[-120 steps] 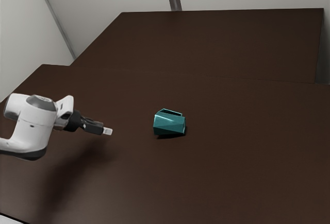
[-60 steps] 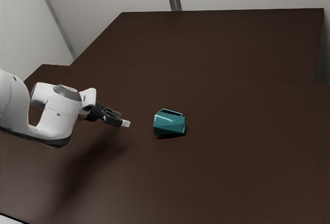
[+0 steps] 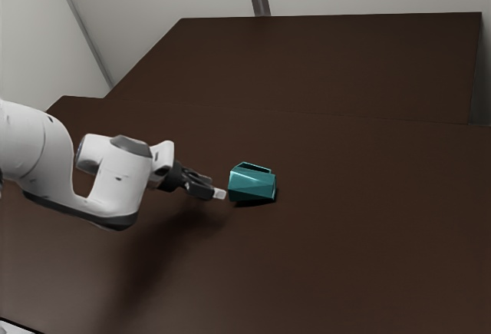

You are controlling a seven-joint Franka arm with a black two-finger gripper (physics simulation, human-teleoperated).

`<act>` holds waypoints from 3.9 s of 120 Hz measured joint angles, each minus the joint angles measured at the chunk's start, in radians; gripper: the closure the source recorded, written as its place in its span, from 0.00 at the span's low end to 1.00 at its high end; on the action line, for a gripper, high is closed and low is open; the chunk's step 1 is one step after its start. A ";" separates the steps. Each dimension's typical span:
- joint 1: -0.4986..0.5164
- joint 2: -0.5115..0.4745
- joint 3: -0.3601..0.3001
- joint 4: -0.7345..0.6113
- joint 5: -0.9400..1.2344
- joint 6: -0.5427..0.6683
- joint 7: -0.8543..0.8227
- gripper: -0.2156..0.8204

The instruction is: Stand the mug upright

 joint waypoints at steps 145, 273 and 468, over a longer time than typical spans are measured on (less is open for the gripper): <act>-0.115 0.076 0.001 0.080 -0.111 0.041 0.034 0.51; -0.147 0.032 -0.009 0.128 -0.142 0.063 -0.020 0.92; 0.061 -0.337 -0.166 -0.162 1.427 0.041 -1.366 0.97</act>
